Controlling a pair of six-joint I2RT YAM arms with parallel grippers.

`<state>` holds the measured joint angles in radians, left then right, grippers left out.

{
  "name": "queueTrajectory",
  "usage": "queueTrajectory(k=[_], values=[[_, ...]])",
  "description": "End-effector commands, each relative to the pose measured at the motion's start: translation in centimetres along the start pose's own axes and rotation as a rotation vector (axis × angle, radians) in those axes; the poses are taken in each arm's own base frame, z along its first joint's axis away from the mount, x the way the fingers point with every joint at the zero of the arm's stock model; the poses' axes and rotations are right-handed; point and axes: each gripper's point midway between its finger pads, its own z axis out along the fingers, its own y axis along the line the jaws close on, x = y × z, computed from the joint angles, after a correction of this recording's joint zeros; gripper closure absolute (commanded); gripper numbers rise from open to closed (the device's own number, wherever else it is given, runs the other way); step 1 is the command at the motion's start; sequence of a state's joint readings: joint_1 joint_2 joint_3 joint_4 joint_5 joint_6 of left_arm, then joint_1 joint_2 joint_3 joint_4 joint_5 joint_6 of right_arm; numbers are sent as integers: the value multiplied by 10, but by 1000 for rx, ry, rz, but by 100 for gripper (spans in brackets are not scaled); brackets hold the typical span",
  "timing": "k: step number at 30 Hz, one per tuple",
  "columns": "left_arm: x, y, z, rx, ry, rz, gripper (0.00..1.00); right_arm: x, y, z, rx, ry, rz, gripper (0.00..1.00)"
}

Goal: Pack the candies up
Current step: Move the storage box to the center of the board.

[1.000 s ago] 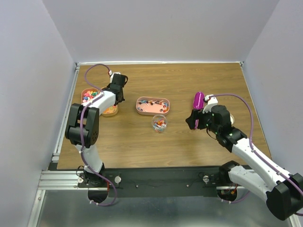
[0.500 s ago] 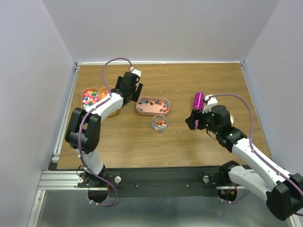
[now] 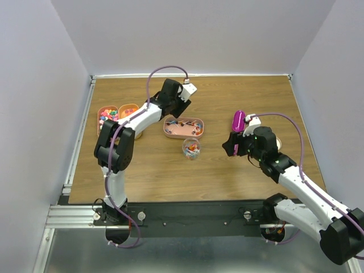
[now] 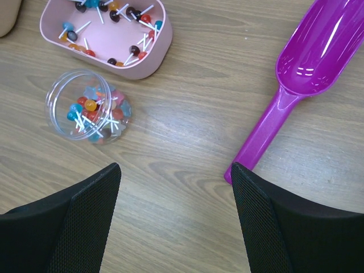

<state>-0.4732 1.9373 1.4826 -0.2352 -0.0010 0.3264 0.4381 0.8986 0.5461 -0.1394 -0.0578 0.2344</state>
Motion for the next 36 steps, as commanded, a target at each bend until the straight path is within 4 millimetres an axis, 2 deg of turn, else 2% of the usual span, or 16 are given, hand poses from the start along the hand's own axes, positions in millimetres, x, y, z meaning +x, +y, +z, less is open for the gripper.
queueTrajectory(k=[1,4,11,13,17,22,24,31,33,34,36], values=[[3,-39,16,196,16,91,39,11,-1,3,-10,33,-2,16],[8,-52,20,234,34,129,39,11,-1,3,-7,32,-2,16],[25,-59,30,269,89,152,41,13,-1,3,-5,38,2,16],[25,-63,32,289,86,146,46,13,-2,3,-5,39,0,16],[29,-64,39,293,101,137,47,14,-2,4,-4,42,2,16],[21,-64,42,296,83,131,49,15,-2,4,-2,45,2,16],[23,-64,45,295,93,130,49,16,-2,5,-3,48,2,16],[24,-67,45,310,101,121,75,17,-2,5,-4,52,4,16],[27,-68,46,313,108,119,75,16,-2,5,-4,50,2,16],[32,-70,47,317,118,118,82,17,-2,5,-4,52,3,16],[35,-70,47,312,124,114,83,17,-2,5,-4,52,3,16]])
